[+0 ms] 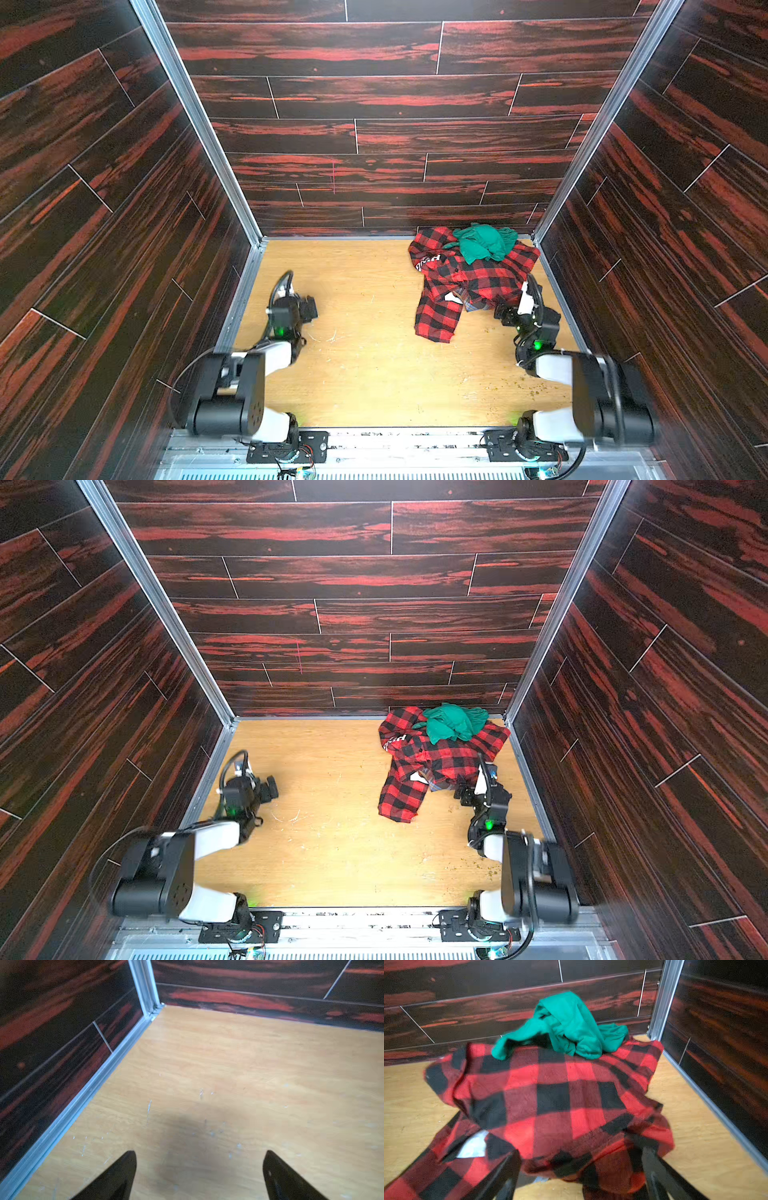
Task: Pick out a specific cloth from the pile
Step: 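Reach the right gripper toward the clothes pile while the left arm rises, then grasp the tartan plaid shirt under the buffalo-check shirt with the right gripper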
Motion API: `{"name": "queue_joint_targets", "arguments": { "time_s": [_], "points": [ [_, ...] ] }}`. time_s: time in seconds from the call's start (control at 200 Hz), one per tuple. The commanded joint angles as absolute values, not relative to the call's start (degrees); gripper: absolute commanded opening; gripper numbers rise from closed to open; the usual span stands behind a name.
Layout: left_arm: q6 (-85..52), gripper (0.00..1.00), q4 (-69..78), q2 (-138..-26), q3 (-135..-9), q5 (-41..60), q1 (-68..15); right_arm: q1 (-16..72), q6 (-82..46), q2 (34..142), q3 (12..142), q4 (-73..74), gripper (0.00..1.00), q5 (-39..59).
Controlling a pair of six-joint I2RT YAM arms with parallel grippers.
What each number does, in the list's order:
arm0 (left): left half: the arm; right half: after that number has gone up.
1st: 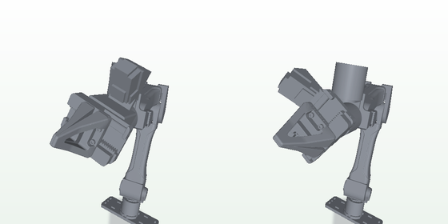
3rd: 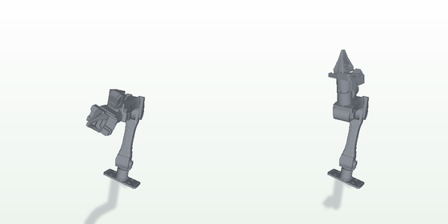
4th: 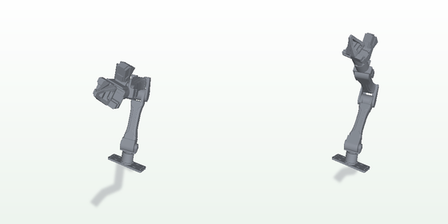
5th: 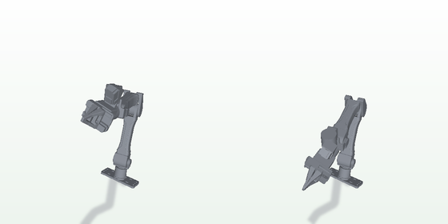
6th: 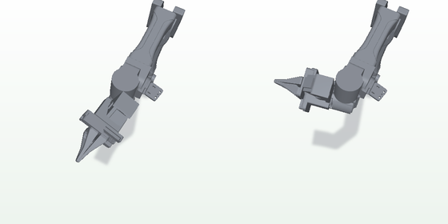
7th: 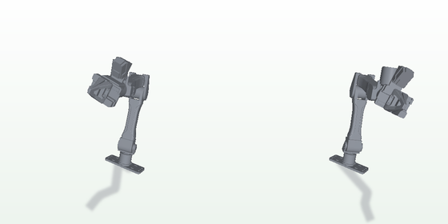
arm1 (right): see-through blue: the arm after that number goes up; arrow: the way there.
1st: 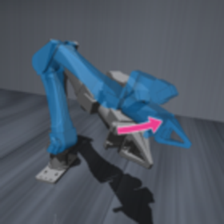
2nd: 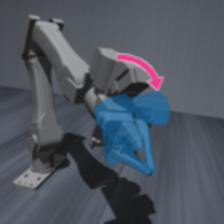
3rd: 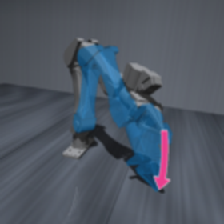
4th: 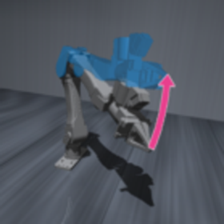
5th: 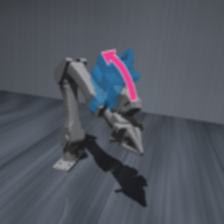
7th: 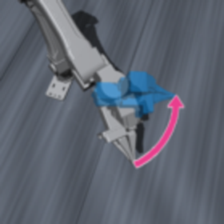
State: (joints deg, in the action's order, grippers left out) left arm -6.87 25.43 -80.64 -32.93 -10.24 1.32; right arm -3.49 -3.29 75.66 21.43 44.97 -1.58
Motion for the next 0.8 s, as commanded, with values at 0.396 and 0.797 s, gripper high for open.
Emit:
{"name": "queue_joint_targets", "arguments": {
  "time_s": [0.396, 0.797],
  "points": [
    [-23.5, 0.98, -27.5, -79.5, -70.6, 6.6, -21.8, 16.7, -9.4, 82.0, 51.7, -18.8, 0.58, -15.6],
    [-19.5, 0.97, -34.3, -79.8, -72.6, 6.0, -24.6, 23.8, -13.3, 93.1, 49.7, -14.4, 0.55, -27.8]
  ]
}}
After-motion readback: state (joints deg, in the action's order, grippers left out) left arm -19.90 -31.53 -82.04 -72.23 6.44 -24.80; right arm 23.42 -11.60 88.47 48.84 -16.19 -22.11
